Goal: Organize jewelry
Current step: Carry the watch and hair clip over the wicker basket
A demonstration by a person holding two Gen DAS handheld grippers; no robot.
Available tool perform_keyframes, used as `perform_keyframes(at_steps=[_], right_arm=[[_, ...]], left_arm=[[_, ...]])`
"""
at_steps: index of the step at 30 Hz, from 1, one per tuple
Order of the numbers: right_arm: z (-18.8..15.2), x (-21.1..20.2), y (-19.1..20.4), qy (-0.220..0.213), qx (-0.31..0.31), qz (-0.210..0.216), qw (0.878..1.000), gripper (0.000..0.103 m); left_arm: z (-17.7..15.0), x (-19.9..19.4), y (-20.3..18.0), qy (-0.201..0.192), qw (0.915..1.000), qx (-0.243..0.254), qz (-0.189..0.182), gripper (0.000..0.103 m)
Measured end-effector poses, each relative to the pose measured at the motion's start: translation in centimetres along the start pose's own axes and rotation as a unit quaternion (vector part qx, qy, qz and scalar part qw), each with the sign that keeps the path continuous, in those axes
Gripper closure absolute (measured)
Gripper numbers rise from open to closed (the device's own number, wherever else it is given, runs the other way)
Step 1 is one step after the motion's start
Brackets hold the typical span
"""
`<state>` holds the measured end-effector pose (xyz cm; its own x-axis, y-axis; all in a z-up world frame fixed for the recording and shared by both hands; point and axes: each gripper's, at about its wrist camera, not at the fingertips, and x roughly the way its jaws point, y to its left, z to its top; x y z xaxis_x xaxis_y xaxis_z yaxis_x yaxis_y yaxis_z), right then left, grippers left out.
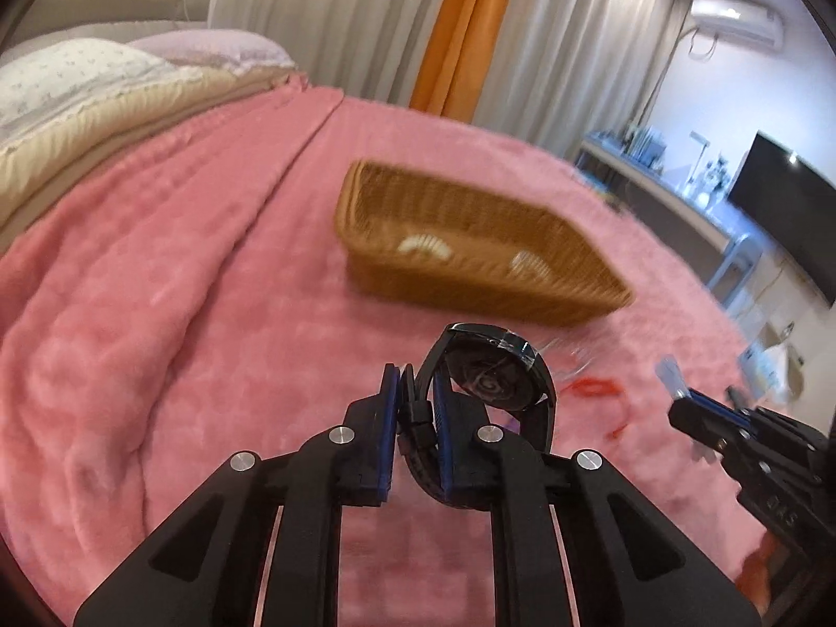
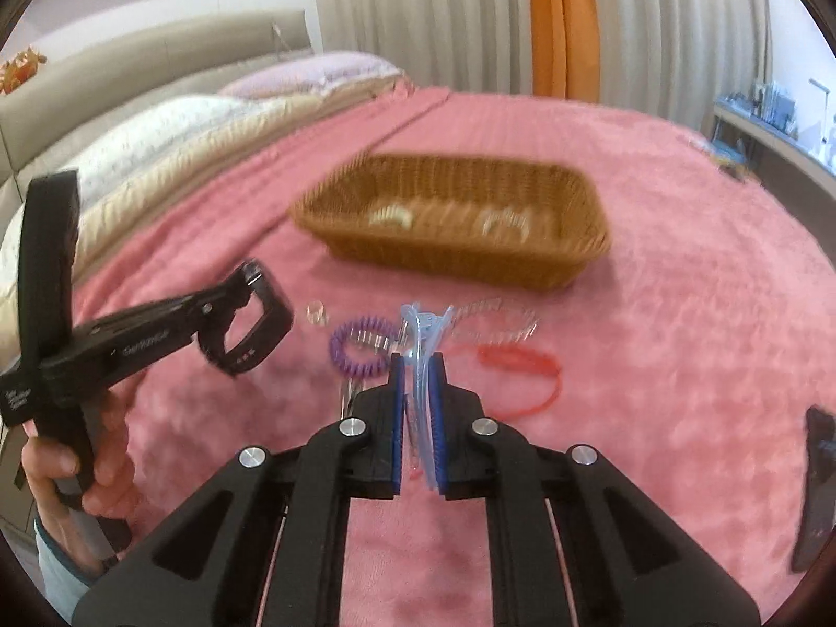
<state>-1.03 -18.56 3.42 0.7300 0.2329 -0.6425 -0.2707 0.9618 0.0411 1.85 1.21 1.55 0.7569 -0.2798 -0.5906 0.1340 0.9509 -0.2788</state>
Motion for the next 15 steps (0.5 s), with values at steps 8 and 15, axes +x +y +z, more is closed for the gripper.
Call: perform_keyframes(at_steps=[8,15], right_arm=[[7.9,0.0,-2.7,-0.048,-0.007,-0.008,0.999,0.096],[12.4,5.8,-5.1,-0.044,0.006,0.011,0.999,0.096]], left_arm=[[6.8,-3.5,-4.1,-0.057,0.9981,0.022,-0.001,0.092],[11.2,1.2,-5.8,-0.053,0.9984,0.019,-0.010,0.092]])
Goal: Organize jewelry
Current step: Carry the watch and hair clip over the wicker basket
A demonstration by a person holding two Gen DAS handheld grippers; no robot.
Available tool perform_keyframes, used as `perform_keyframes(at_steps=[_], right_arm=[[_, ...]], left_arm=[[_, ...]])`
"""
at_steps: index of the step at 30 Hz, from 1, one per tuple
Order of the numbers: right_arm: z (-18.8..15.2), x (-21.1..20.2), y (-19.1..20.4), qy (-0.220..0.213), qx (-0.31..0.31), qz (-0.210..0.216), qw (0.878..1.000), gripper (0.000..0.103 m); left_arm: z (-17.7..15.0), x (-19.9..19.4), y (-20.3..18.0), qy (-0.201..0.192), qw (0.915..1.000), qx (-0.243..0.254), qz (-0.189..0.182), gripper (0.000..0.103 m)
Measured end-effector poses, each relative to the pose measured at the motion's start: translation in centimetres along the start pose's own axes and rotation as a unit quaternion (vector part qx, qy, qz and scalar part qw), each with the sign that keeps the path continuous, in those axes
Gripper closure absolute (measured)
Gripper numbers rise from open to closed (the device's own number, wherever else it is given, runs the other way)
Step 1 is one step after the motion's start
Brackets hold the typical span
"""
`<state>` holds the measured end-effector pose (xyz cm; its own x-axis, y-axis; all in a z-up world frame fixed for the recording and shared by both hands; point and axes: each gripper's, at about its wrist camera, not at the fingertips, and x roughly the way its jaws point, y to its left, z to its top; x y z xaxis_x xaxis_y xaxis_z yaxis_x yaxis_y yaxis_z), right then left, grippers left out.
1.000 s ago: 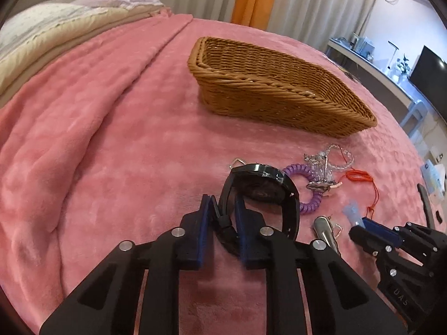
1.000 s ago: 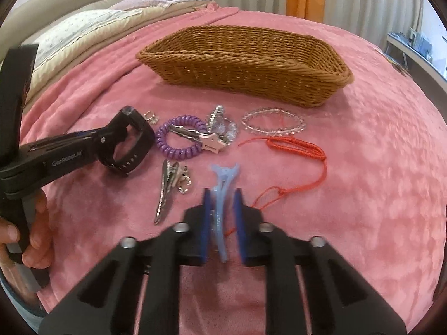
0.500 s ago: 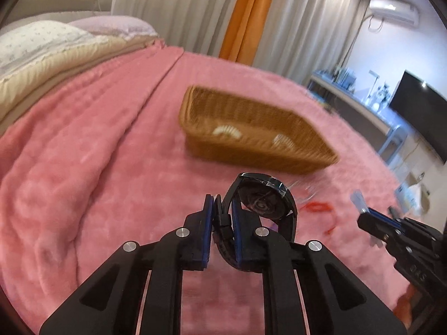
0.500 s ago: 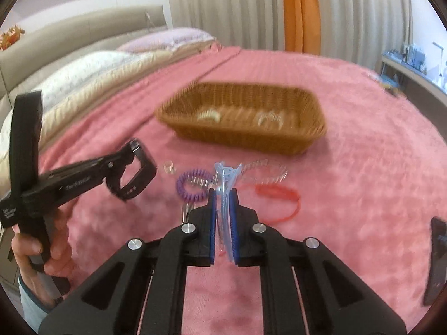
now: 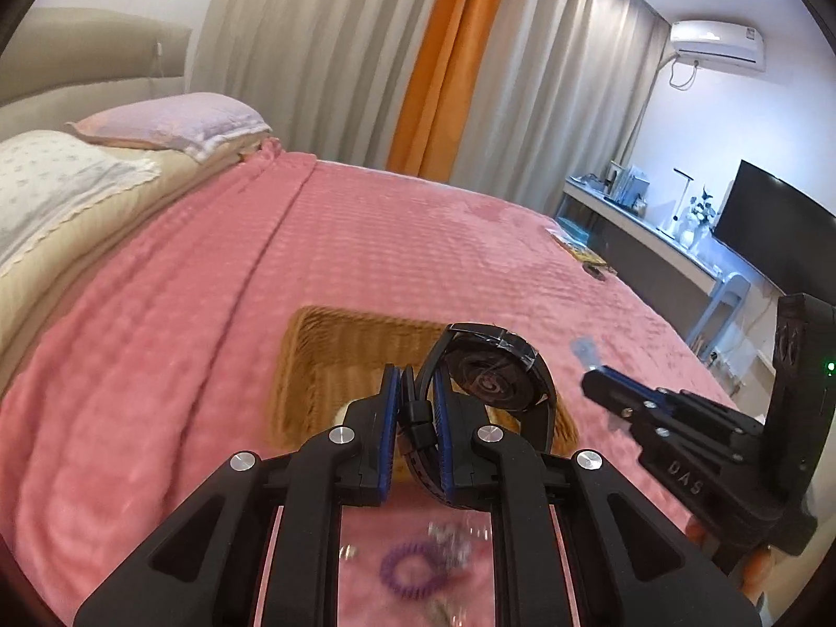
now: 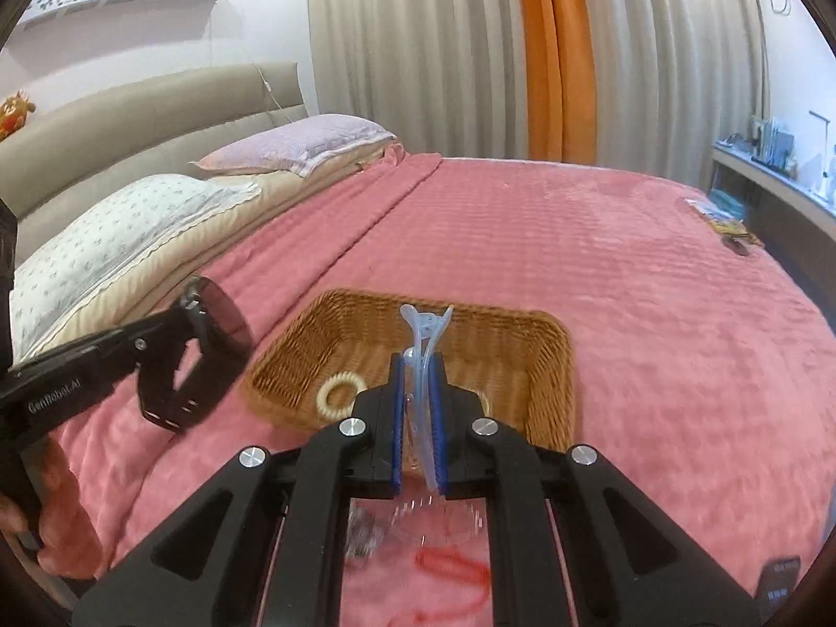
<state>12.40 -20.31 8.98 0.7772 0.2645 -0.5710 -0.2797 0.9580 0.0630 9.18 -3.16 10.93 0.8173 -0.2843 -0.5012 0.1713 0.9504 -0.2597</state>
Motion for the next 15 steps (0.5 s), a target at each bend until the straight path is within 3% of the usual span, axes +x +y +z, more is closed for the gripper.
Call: perform_keyframes(at_steps=[3,9,15], right_arm=[[0.4,3.2,-0.8,0.018,0.007,0.000,1.000,0.096],[-0.7,9.0,-2.1,0.064,0.016,0.002,0.998,0.096],[-1.7,11.6,-2.3,0.098,0.016,0.000,0.995,0.096]], left_arm=[[0.2,3.4,0.3,0.000,1.0000,0.000,-0.001,0.092],[-0.7,9.5,1.2,0.039,0.9992,-0.010,0.004,0.092],[-1.7,12.1,2.0,0.067,0.9976,-0.010,0.013,0.091]])
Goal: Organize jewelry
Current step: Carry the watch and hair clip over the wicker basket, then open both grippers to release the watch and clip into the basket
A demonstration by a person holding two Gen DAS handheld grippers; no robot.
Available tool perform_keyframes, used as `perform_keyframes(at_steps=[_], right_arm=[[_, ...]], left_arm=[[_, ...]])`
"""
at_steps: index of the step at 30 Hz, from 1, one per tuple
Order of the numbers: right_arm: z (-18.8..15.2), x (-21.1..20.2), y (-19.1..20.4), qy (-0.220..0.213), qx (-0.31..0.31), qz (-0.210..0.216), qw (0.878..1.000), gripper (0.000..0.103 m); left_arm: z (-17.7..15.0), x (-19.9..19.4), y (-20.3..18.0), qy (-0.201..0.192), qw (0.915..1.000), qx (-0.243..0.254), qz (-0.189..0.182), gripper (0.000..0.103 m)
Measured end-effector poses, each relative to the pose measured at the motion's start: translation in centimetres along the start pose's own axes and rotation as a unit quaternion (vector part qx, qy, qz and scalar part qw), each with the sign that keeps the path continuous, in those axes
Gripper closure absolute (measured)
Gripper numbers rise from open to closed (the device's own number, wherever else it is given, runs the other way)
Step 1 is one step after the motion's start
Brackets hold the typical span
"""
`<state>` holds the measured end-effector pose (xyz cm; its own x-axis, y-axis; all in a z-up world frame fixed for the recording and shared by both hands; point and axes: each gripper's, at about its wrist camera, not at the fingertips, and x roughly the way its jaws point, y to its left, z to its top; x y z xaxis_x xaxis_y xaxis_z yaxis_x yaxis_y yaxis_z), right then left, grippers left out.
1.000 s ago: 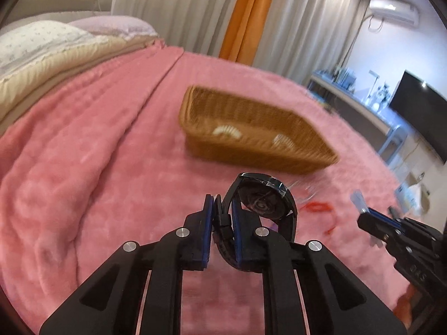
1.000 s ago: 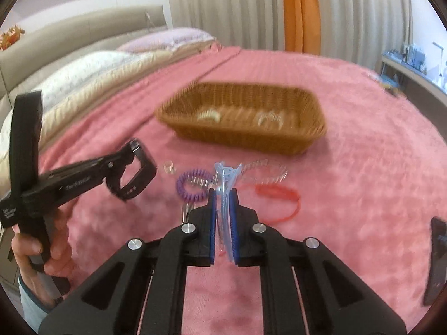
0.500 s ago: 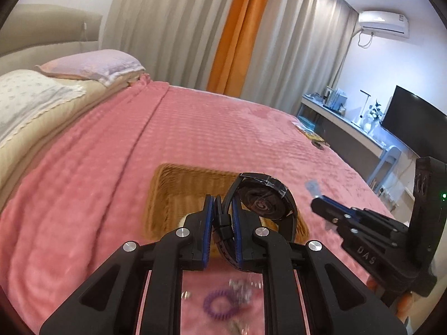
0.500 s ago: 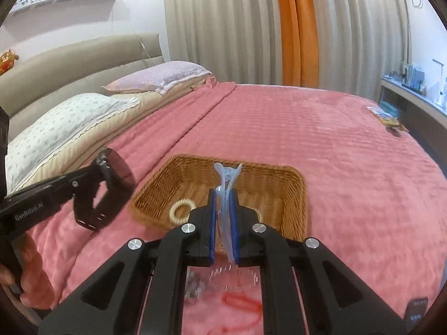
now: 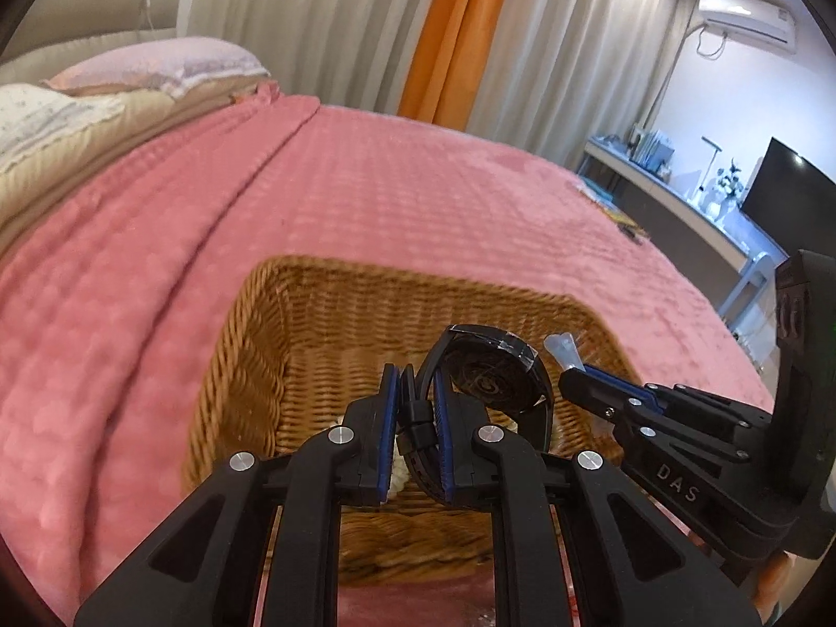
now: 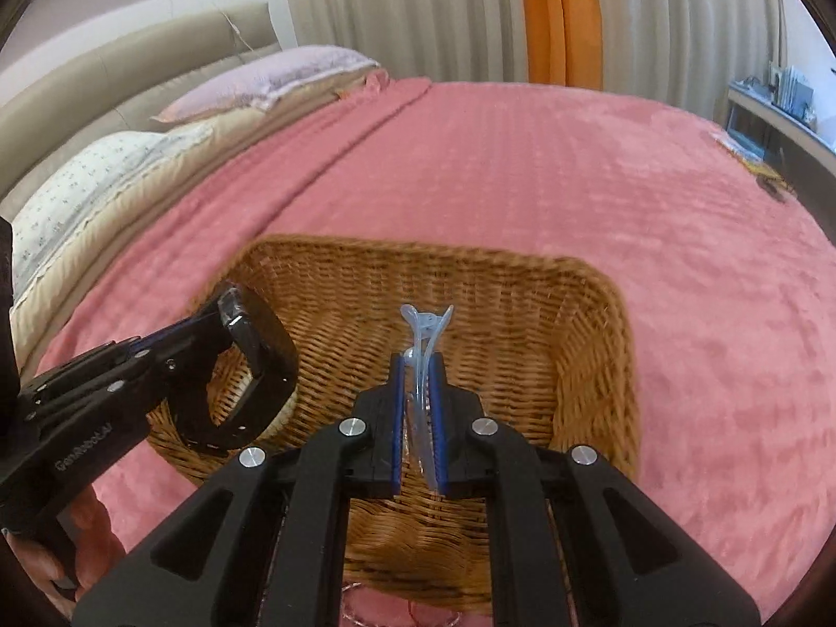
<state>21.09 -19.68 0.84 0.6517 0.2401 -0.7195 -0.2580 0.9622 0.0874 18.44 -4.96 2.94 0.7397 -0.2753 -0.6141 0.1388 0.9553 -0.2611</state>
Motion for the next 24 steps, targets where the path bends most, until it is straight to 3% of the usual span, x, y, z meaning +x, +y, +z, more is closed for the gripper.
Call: perform_keyframes(at_steps=[9,12,14,17,19,24], right_arm=[[-0.9,1.9,0.0,0.040,0.003,0.001,0.999,0.096],[-0.9,1.9,-0.6,0.040,0.019,0.021,0.999,0.095],[-0.9,1.5,-0.9,0.035,0.024,0.019,0.999,0.088],[-1.0,0.5,-1.2,0.021,0.031,0.020,0.999,0.069],[-1.1,-0.4,-1.4,0.013,0.034,0.022,0.999,0.062],[-1.9,-4.3,-1.0,-0.015,0.037,0.032,0.999,0.062]], left_arm=[[-0.9,2.4,0.8,0.033,0.9994,-0.002,0.008,0.087],[-0.8,2.0,1.4,0.035,0.9990,-0.018,-0.018,0.082],[-0.7,1.2,1.7,0.023,0.9992,-0.023,-0.025,0.071],[-0.4,-0.4,1.8,0.003,0.9993,-0.022,-0.029,0.059],[-0.5,-1.7,1.8,-0.007,0.9990,-0.022,-0.040,0.056],[-1.0,-5.7,0.9,-0.036,0.9977,-0.008,-0.057,0.044]])
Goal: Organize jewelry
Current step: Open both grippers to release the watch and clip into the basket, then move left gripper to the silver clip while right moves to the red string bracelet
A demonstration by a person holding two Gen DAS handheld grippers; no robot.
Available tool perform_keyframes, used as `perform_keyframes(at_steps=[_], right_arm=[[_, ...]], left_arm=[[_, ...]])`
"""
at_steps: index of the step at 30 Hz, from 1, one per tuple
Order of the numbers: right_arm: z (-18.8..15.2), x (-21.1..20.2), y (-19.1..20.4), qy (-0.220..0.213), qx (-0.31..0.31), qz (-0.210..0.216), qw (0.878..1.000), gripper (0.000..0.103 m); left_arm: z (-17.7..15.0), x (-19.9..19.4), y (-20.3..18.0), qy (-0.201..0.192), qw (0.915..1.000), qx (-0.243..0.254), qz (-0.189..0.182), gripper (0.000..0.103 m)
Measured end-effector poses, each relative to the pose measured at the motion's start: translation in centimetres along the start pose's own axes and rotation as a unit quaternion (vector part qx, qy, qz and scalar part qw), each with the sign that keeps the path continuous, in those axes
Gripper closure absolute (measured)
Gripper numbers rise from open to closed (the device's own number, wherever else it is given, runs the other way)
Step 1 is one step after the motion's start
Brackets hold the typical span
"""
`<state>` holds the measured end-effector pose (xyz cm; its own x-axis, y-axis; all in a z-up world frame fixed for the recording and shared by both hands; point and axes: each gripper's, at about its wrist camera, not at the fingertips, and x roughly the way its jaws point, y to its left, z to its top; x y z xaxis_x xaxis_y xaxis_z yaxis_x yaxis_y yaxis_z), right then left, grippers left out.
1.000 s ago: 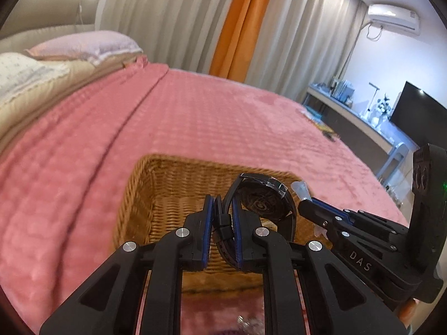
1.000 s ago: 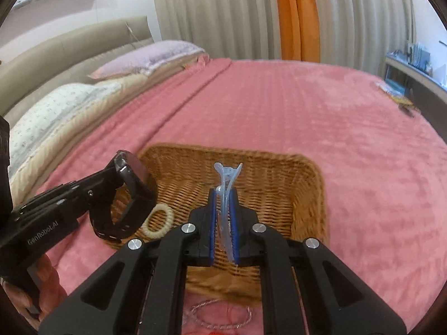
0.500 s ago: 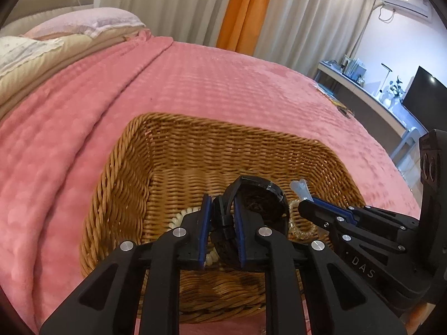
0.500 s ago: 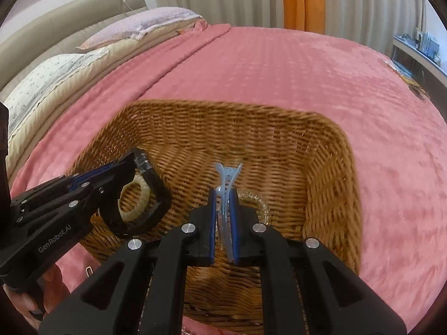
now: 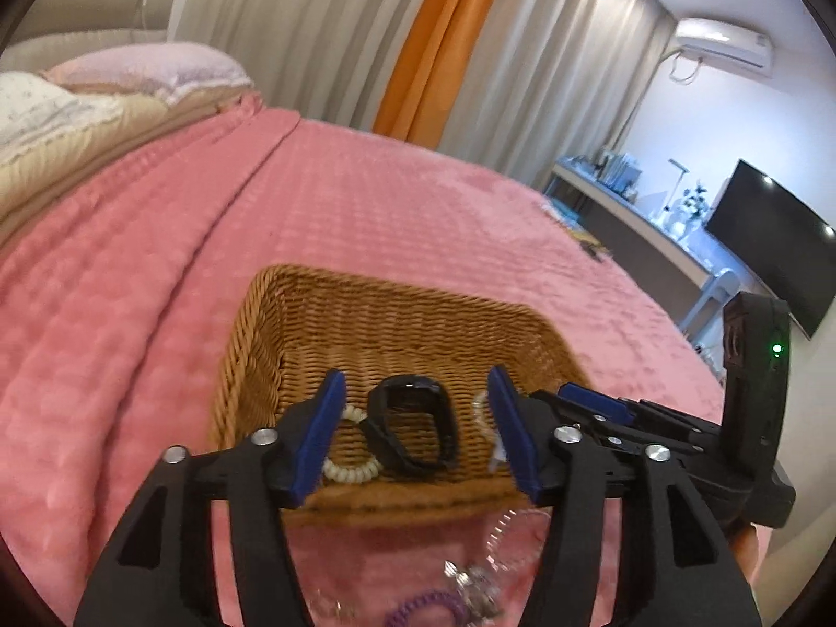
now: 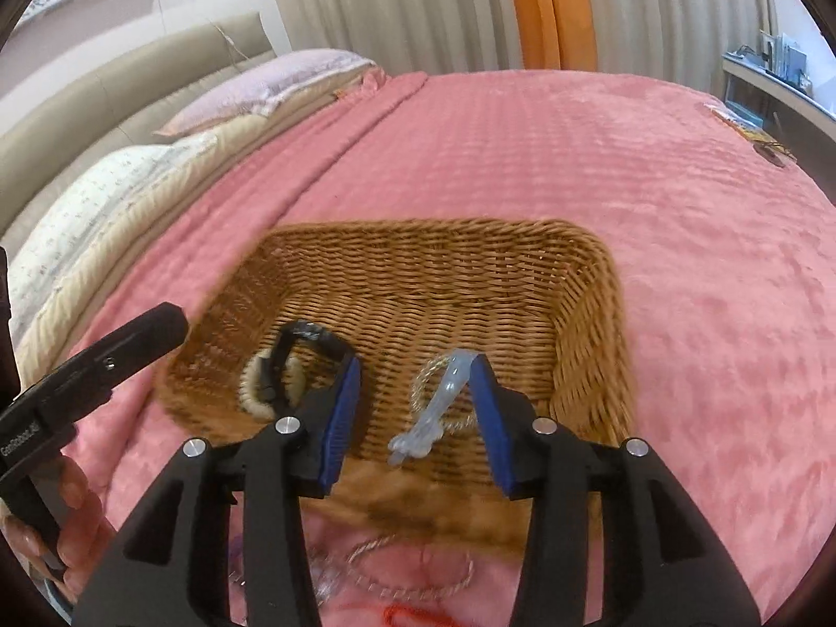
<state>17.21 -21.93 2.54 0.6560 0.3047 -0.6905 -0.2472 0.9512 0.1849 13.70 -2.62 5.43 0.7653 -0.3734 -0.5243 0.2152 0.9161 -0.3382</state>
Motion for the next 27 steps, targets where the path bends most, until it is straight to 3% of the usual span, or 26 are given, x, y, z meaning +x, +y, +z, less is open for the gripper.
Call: perform_keyframes(at_steps=[5,9,17,22,27], right_arm=[[-2.2,-4.3,0.9,-0.024,-0.011,0.006,1.000,0.062],[-4.9,-6.7,1.7,-0.031,-0.024,0.005,0.999,0.062],[-9.6,-7.8,2.1,-0.030,-0.022,-0.012,0.999,0.062],[-11.0,-7.3,0.4,-0.029,-0.008,-0.044,0.999,0.062],[-11.5,-5.4,-2.3,0.001,0.022,-0.049,0.999,0.062]], left_arm=[[-1.9,-5.4,-1.5,-0.033,0.9992,0.013,-0.017,0.044],[-4.8,-8.1,-2.4,-0.031,0.9991,0.020,-0.019,0.044],[-10.7,-7.9,-2.0,0.040,0.9992,0.008,-0.002,0.046],[-13.2,-5.7,-1.5,0.094,0.9953,-0.002,-0.024,0.046],[-14.6,-4.1,-1.2,0.118,0.9929,-0.004,-0.015,0.049]])
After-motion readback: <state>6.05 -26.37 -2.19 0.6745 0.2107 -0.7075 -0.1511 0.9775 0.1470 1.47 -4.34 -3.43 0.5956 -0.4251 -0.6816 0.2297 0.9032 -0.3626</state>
